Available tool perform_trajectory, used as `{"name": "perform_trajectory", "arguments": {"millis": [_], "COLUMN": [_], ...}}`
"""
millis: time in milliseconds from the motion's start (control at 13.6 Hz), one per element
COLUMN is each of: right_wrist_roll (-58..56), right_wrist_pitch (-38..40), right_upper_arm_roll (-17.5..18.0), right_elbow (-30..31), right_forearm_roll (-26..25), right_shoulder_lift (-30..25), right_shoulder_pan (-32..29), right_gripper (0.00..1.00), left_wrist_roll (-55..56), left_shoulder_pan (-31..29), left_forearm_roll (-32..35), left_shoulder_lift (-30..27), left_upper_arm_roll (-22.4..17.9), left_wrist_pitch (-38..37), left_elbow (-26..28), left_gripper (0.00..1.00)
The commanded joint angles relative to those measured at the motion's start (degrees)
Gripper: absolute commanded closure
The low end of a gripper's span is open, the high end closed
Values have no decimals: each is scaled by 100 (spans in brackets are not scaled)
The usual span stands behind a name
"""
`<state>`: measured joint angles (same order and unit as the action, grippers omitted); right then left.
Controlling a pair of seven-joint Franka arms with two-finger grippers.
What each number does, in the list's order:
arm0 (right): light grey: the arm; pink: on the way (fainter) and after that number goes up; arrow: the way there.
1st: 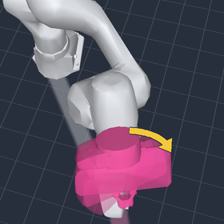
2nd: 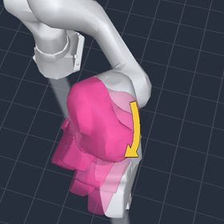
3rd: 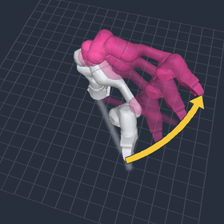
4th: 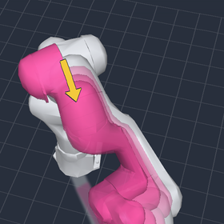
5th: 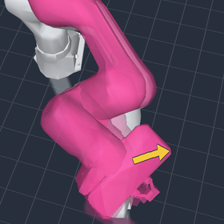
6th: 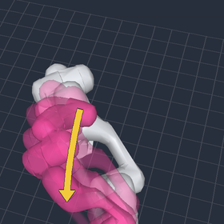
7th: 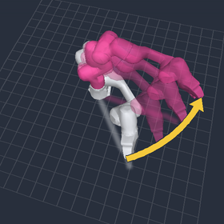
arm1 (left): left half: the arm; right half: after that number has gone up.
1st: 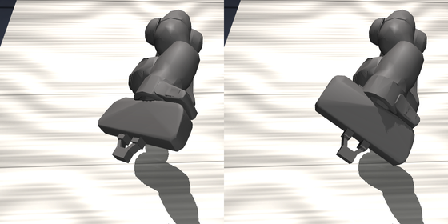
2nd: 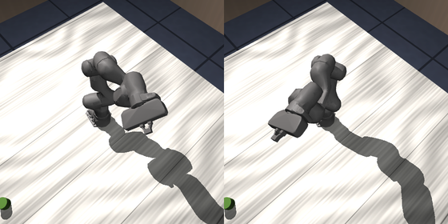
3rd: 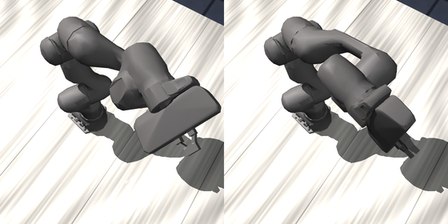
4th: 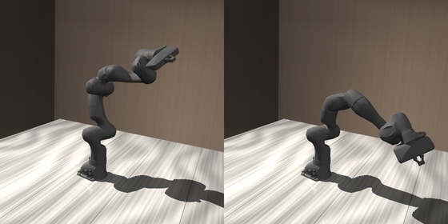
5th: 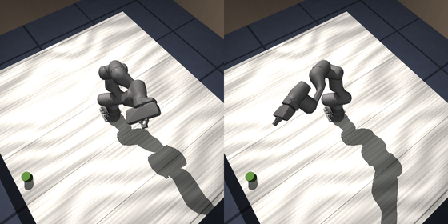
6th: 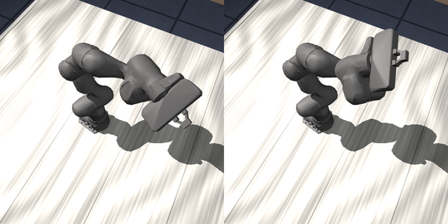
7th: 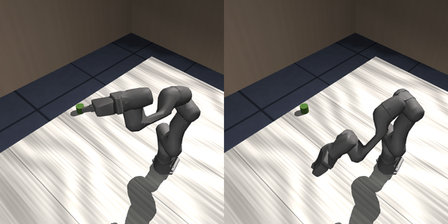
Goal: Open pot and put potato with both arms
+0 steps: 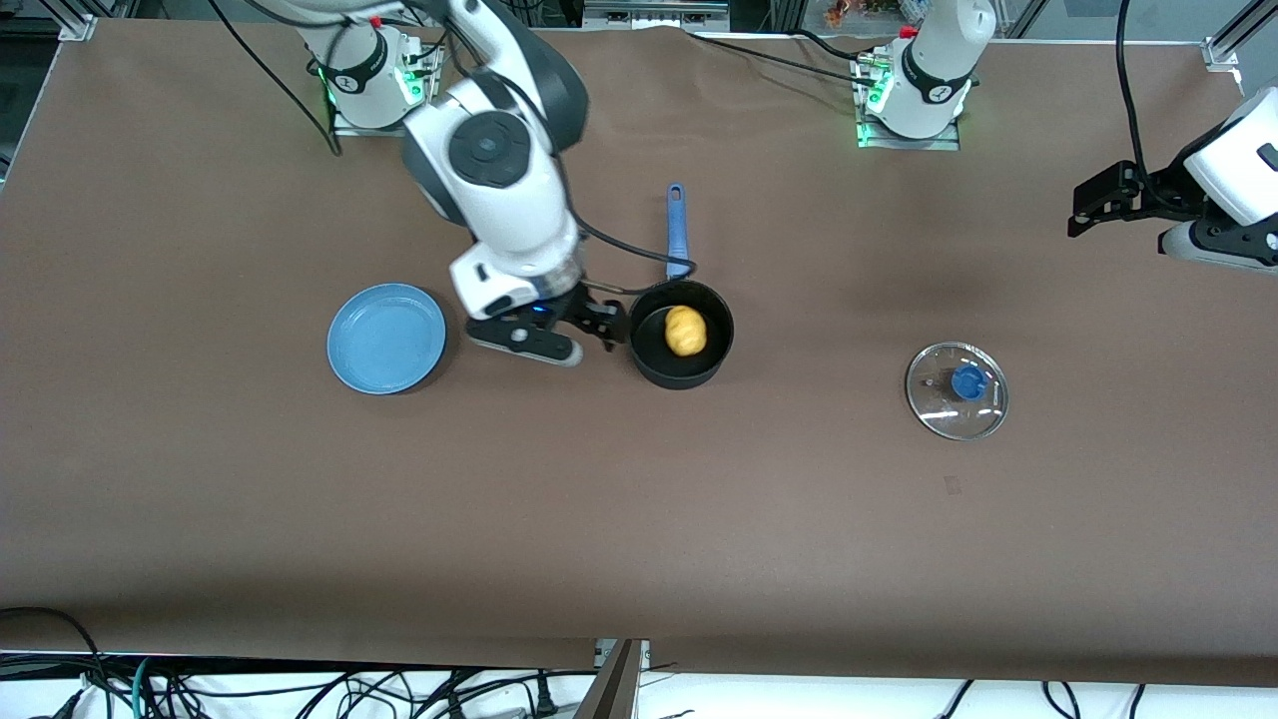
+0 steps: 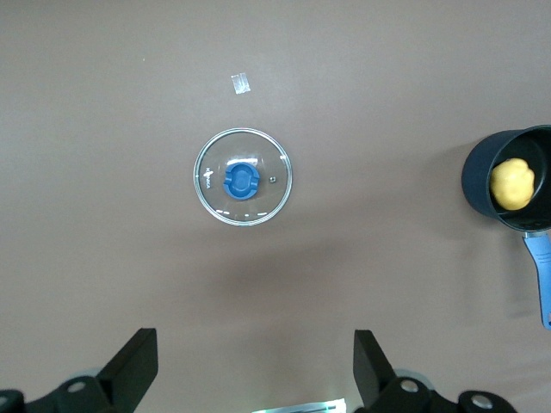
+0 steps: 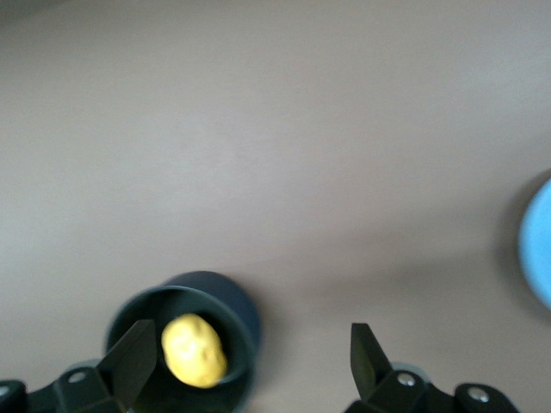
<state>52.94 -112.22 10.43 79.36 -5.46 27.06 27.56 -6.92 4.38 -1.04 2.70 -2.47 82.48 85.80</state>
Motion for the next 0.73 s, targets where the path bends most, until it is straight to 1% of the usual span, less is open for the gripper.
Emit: {"name": "perform_trajectory", "arguments": {"millis": [0, 73, 220, 294, 441, 661], "right_wrist_roll": [-914, -1283, -2091, -2469, -2963, -3788], "right_wrist_pitch": [769, 998, 1517, 1650, 2114, 2756], "right_upper_arm_roll": [-154, -251, -619, -908, -1208, -1306], "right_elbow": [106, 106, 106, 141, 159, 176], "right_forearm_roll": [262, 552, 948, 1133, 1205, 1205], "right_shoulder_lift": [-568, -796, -1131, -1367, -1615, -2054], "right_shoulder_pan": [-311, -461, -690, -691, -769, -1234], "right_gripper": [0, 0, 0, 0, 0, 0], "left_wrist_roll": [77, 77, 77, 77, 86, 86], "left_shoulder_pan": [63, 63, 63, 63, 63, 63], "left_forearm_roll": [122, 122, 122, 122, 122, 122], "left_shoulder_lift": [-86, -68, -68, -68, -68, -68], "left_upper_arm_roll": [-52, -52, -52, -52, -52, -44], "left_wrist_pitch": [48, 57, 49, 48, 48, 40], "left_elbow": [103, 103, 103, 103, 103, 103], "left_gripper": [0, 0, 0, 0, 0, 0]}}
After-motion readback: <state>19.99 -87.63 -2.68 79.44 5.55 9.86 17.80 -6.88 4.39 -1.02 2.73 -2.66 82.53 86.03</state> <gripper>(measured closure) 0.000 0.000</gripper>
